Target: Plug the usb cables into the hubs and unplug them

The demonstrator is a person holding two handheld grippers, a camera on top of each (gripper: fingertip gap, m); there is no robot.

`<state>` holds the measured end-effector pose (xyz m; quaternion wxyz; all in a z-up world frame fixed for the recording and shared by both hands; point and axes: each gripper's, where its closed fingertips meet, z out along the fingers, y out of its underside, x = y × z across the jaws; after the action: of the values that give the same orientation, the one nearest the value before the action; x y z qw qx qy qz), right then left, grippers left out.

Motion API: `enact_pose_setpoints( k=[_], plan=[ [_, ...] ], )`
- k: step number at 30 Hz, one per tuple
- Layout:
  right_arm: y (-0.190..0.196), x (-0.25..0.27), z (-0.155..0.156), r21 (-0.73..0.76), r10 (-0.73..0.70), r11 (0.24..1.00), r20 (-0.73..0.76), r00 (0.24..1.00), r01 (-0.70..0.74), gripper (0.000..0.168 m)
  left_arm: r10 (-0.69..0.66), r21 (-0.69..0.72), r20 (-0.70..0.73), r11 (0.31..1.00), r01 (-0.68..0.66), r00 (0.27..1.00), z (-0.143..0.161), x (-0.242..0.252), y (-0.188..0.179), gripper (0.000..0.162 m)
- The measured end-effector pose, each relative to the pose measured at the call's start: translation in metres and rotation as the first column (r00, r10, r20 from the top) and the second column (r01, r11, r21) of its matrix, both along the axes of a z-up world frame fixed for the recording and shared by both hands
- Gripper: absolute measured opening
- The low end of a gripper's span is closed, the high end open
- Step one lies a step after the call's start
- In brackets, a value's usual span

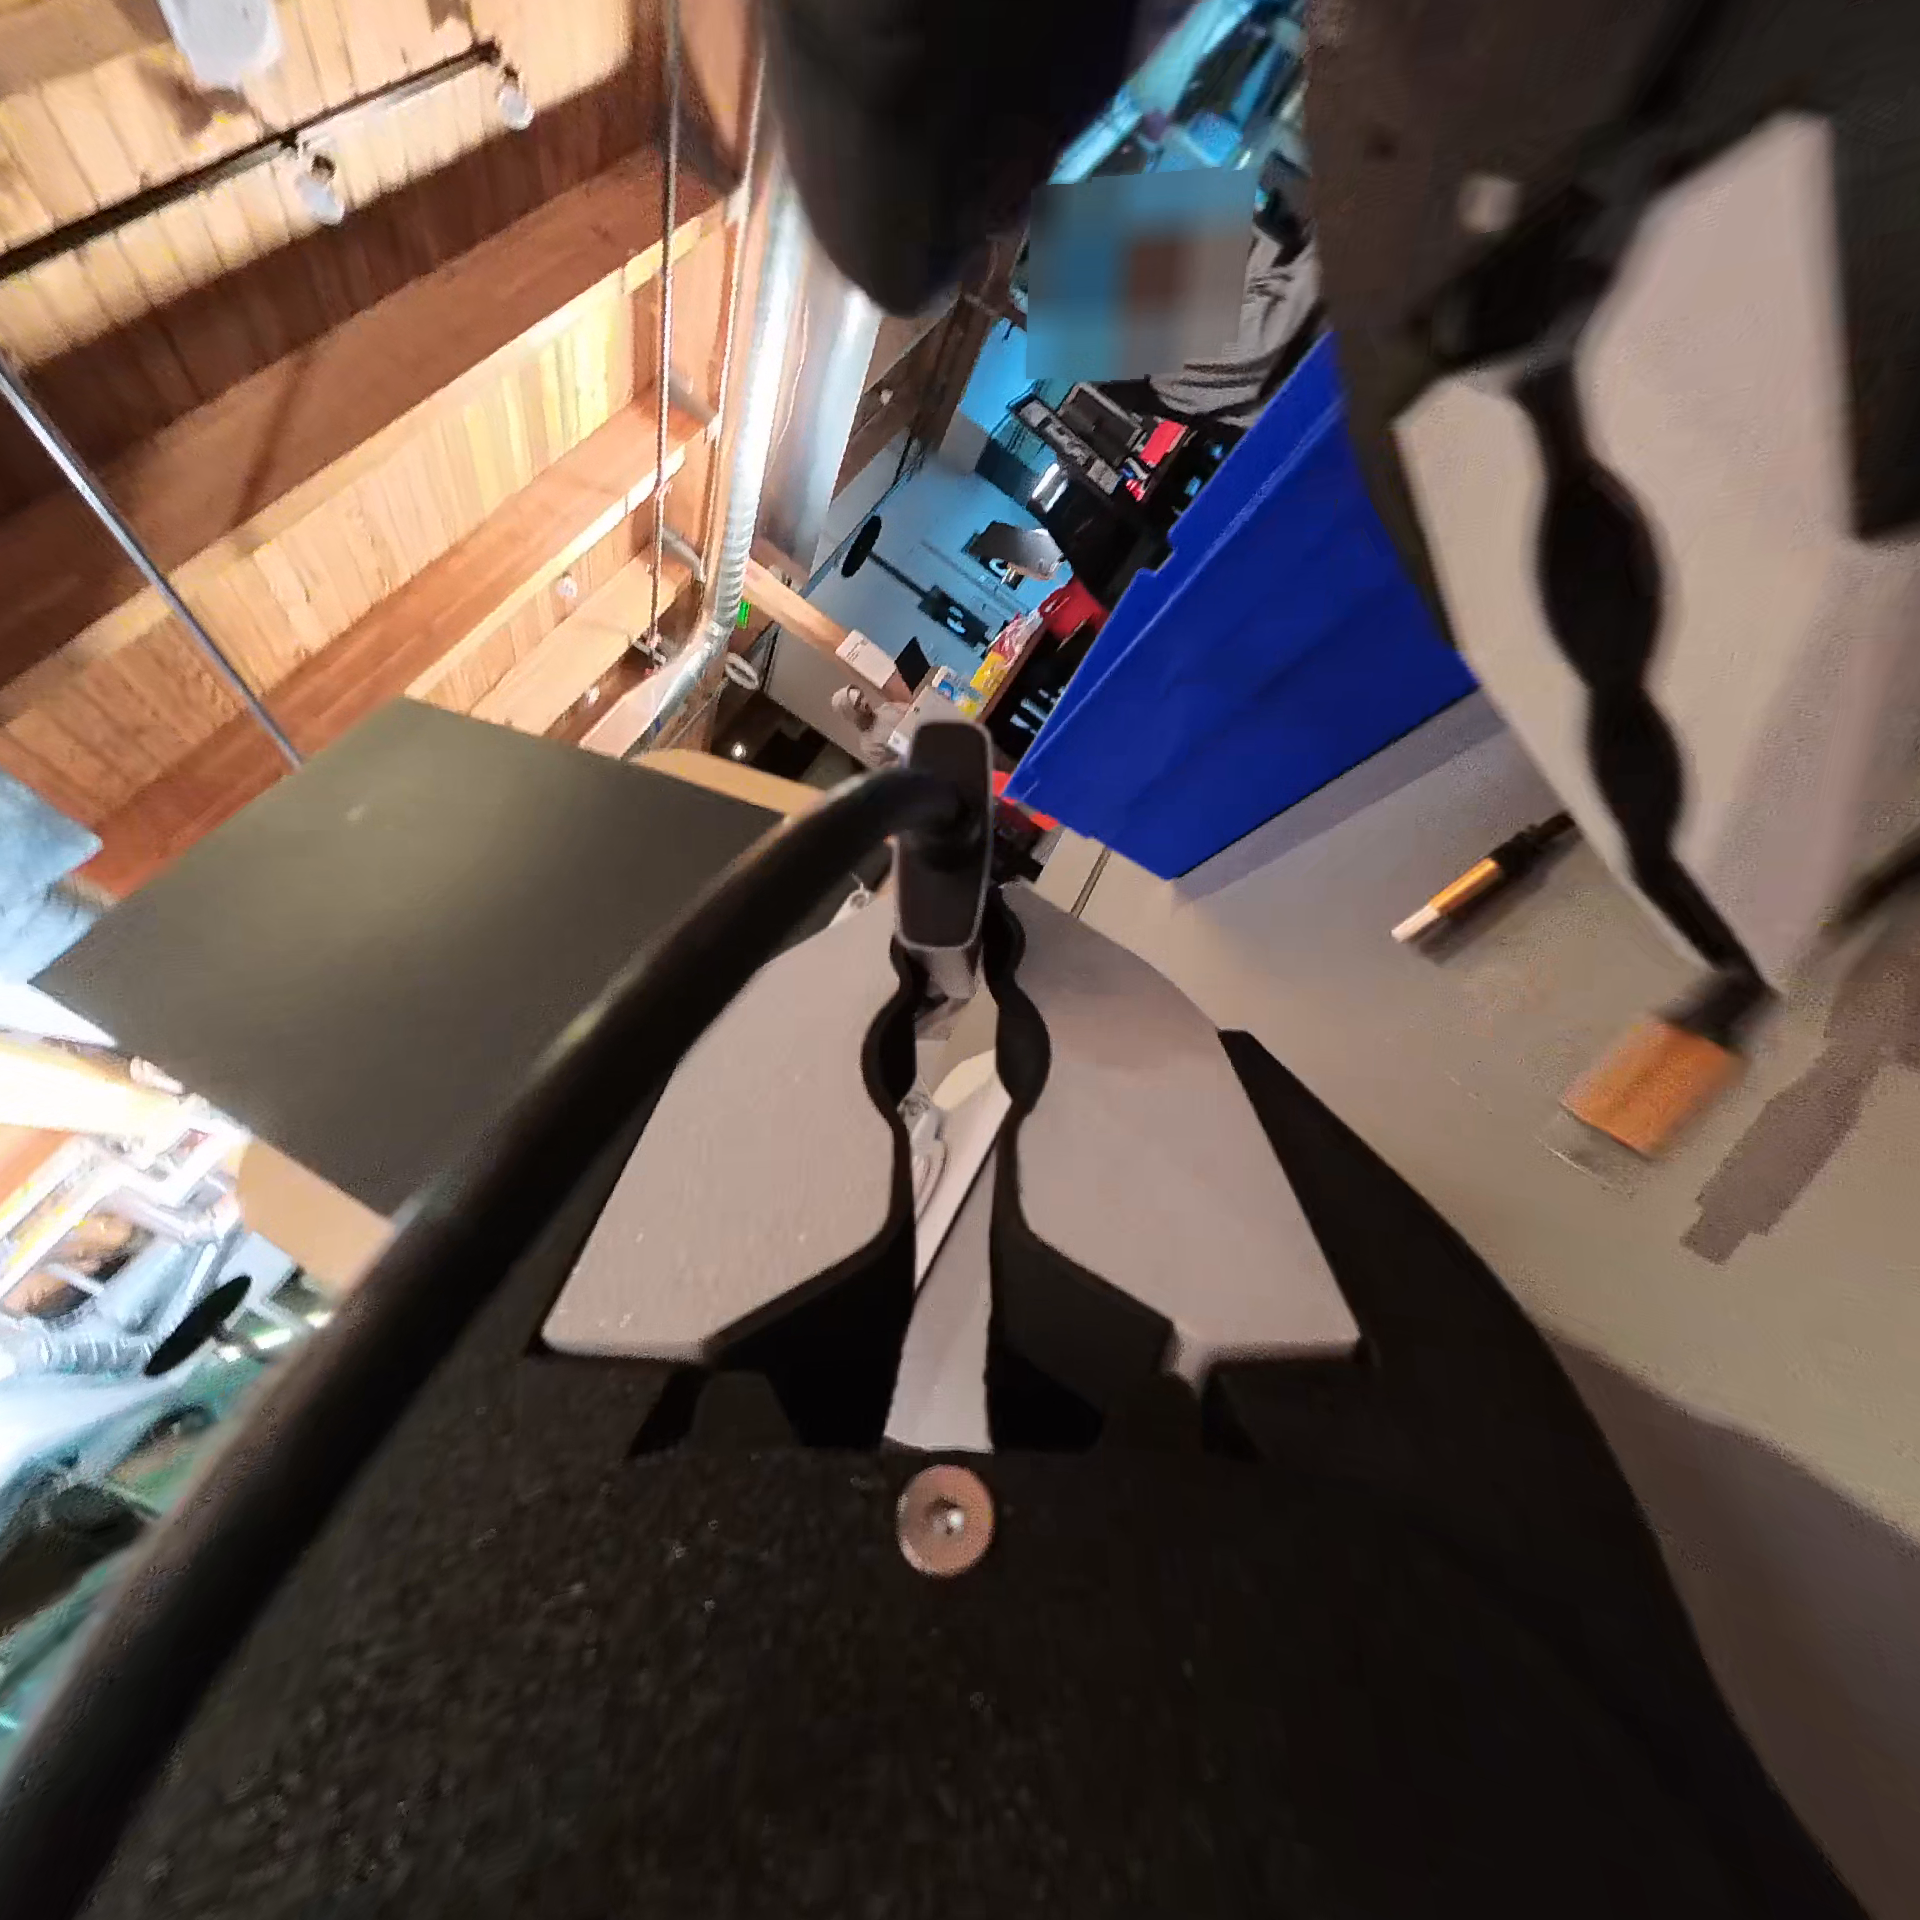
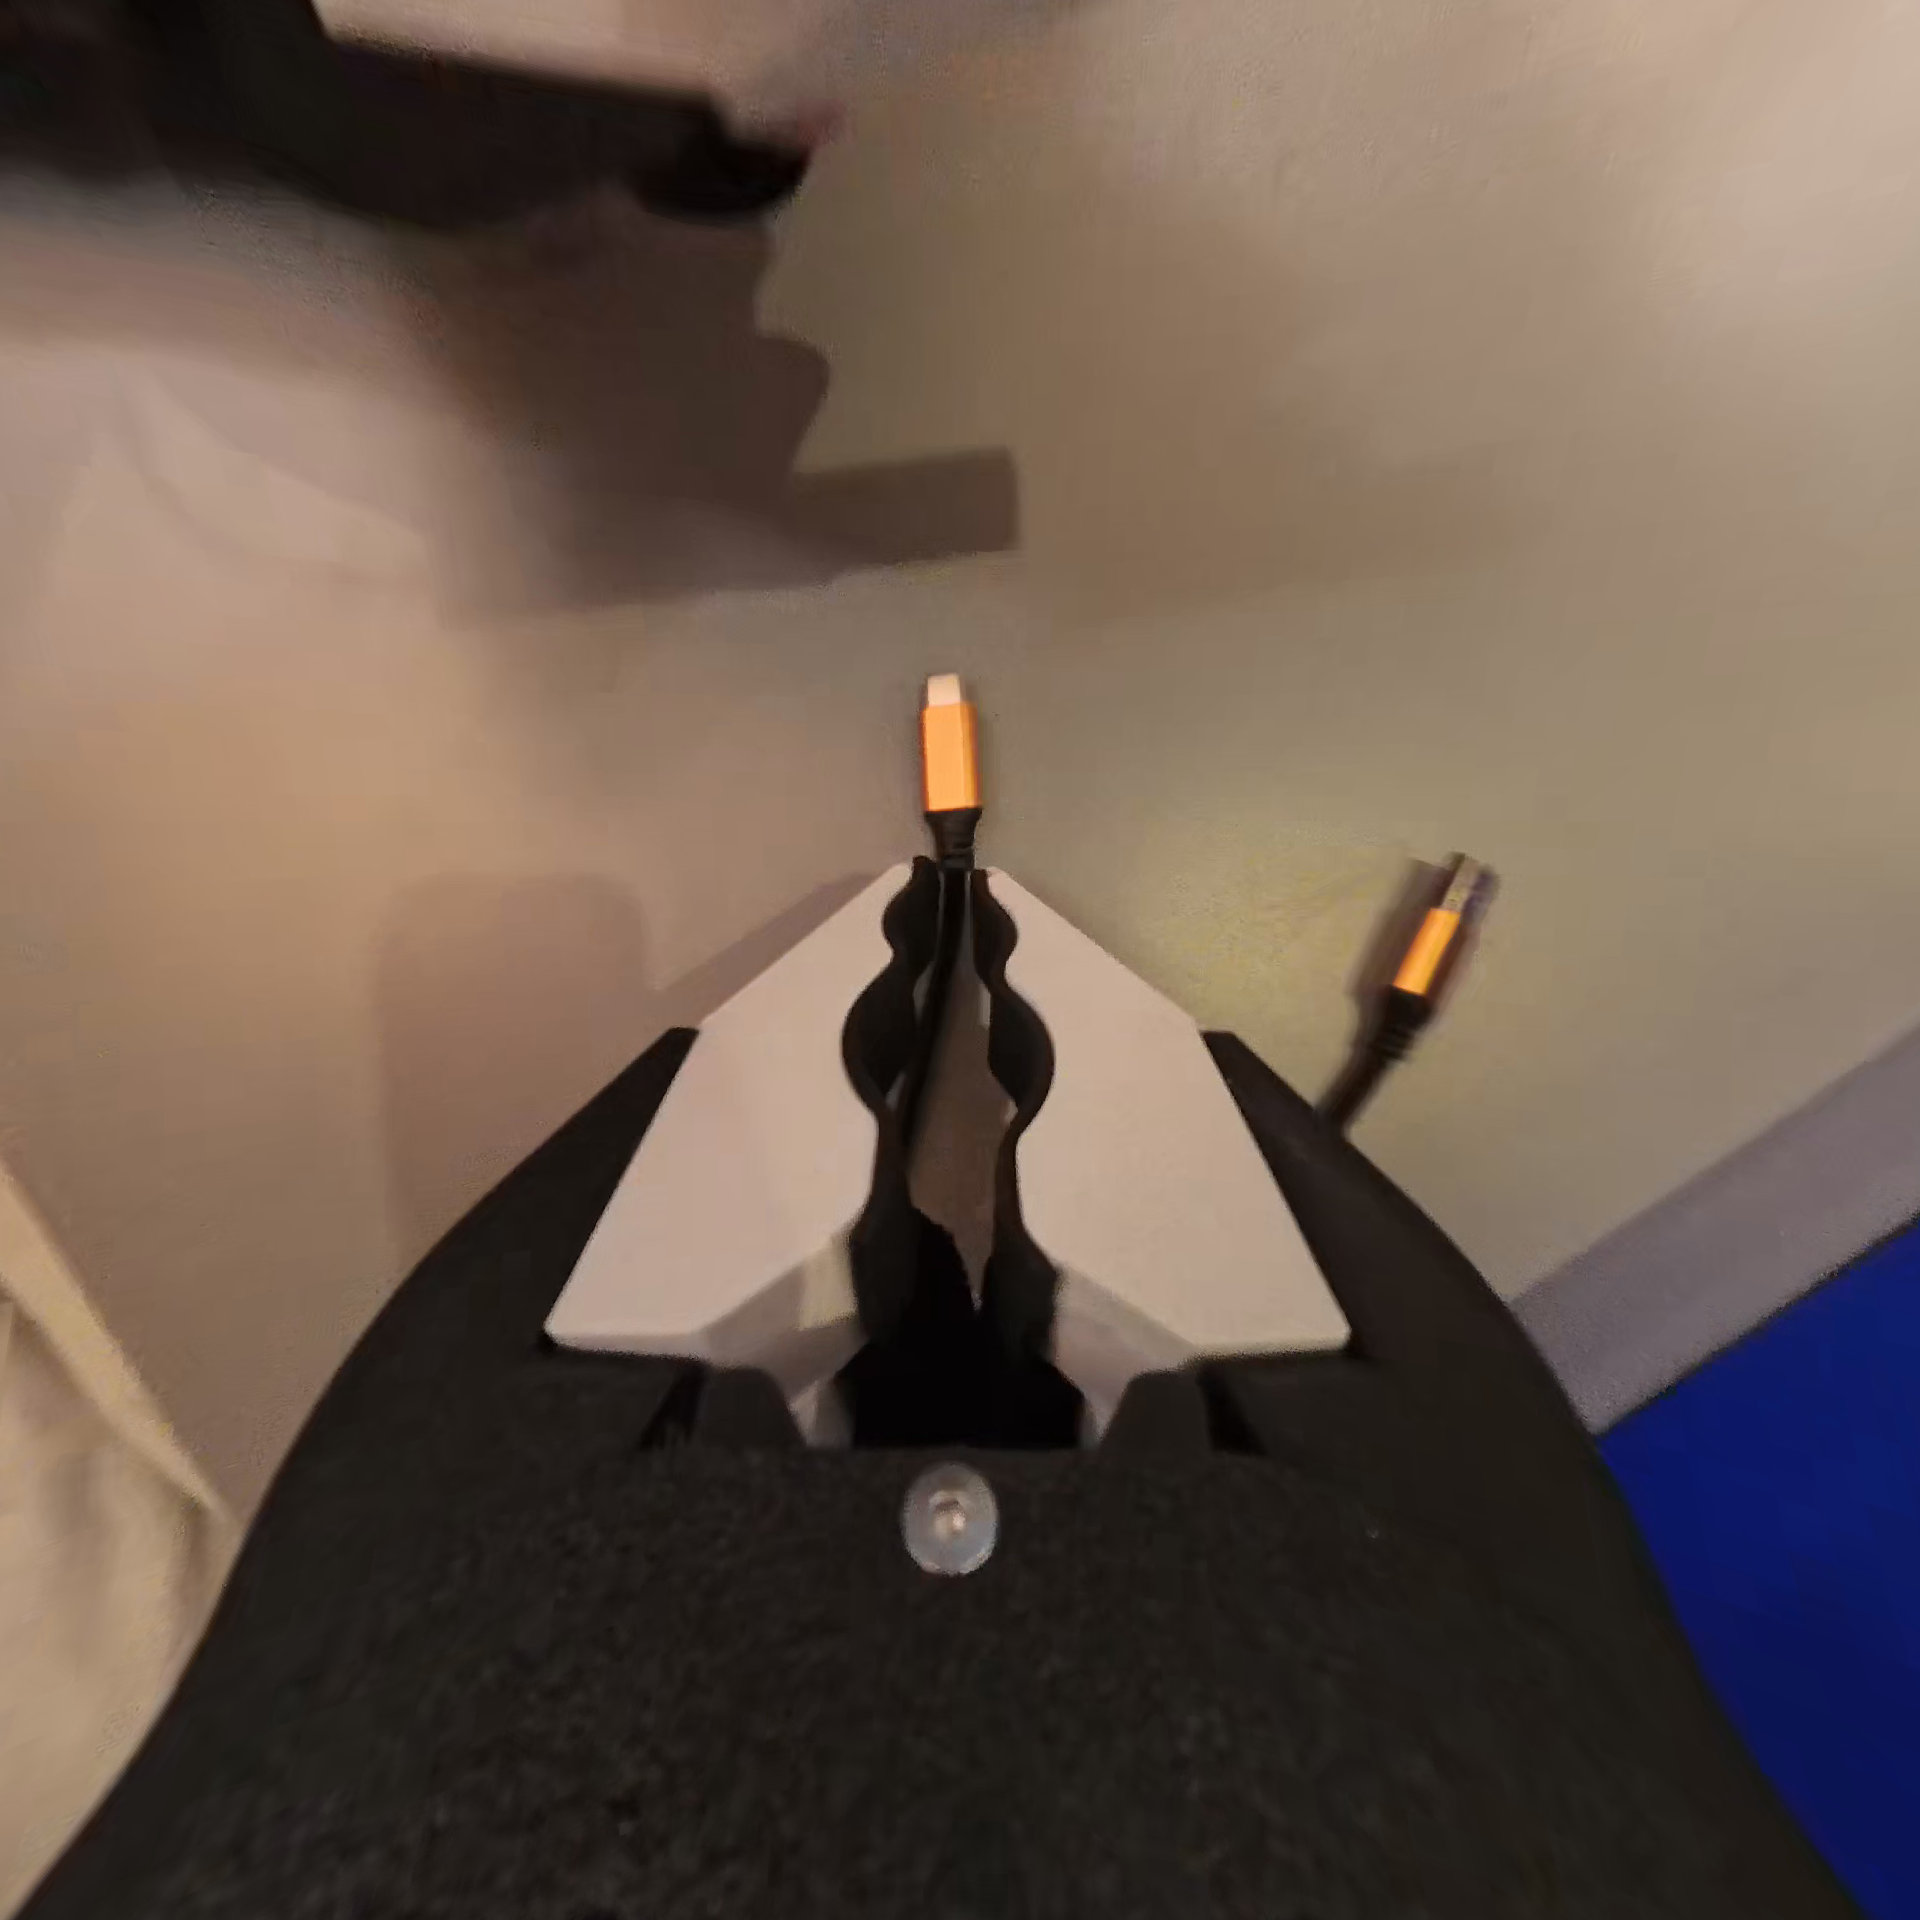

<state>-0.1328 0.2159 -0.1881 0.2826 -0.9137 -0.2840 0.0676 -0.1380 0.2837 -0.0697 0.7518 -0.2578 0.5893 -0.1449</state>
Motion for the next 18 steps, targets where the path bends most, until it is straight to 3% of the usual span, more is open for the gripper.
enact_pose_setpoints(
  k=[2,4,7,14,18],
  plan=[
    [0.003,0.0,-0.008,0.052,0.008,0.999,0.044,0.999,-0.01,0.007,0.01,-0.046,0.013,0.999,-0.01,1.0,0.001,-0.002,0.007,0.01],
    [0.008,-0.002,-0.004,0.143,0.023,0.989,0.067,0.998,-0.033,0.022,0.008,-0.079,0.019,0.997,-0.007,1.0,0.002,-0.002,0.01,0.01],
    [0.013,-0.008,-0.001,0.243,0.065,0.966,0.086,0.994,-0.084,0.024,0.007,-0.082,0.013,0.997,-0.006,1.0,0.001,-0.001,0.01,0.01],
    [0.023,-0.013,-0.007,0.191,0.05,0.981,-0.098,0.994,-0.031,0.011,-0.041,-0.083,-0.025,0.996,0.039,0.999,-0.007,0.004,-0.001,0.01],
    [0.02,-0.013,-0.007,0.183,0.06,0.982,-0.09,0.994,-0.043,0.01,-0.056,-0.075,-0.028,0.996,0.053,0.998,-0.008,0.005,-0.005,0.01]
  ],
)
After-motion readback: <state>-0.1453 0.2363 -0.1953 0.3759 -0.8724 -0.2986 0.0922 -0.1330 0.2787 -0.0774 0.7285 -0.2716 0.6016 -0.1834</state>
